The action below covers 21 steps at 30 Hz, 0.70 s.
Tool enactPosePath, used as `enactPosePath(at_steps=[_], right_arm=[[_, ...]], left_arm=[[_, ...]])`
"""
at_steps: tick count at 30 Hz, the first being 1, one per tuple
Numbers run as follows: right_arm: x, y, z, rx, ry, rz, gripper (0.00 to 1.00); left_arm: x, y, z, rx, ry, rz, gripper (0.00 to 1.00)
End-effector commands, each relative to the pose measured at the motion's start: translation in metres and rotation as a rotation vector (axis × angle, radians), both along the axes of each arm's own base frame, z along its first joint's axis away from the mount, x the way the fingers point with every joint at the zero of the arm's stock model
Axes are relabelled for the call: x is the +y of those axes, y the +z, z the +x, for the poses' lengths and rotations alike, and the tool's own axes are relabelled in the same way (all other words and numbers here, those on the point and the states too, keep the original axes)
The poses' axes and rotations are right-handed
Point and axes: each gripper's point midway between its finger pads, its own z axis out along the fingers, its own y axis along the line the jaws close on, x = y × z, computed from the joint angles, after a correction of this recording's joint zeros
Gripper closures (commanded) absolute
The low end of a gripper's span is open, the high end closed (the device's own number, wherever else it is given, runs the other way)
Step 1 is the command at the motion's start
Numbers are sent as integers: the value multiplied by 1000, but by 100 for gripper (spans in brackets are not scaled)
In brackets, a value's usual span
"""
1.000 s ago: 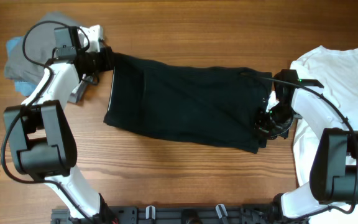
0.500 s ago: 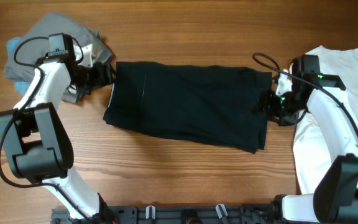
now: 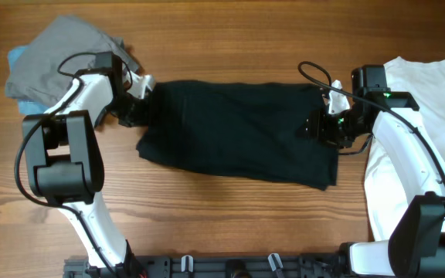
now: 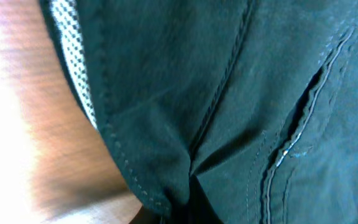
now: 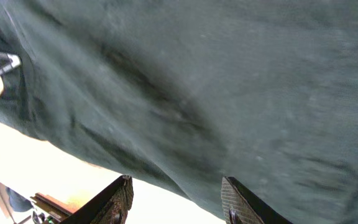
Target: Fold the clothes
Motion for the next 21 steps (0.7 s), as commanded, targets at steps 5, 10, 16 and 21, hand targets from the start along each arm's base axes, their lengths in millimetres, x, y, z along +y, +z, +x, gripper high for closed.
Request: enactPosePath(at_steps=[5,10,16,21], right_arm=[[4,6,4,-27,21,16,51],[4,6,7,-38,21,16,50],[4,6,7,-38,21,16,50],[4,6,7,-38,21,15,50]], left_arm=[[75,127,16,-61,104,351,96],[48,199,31,-222,57,355,96],[-55,166,13,-127,-117,325,96],[-132,129,-10,-45,-223,317,96]])
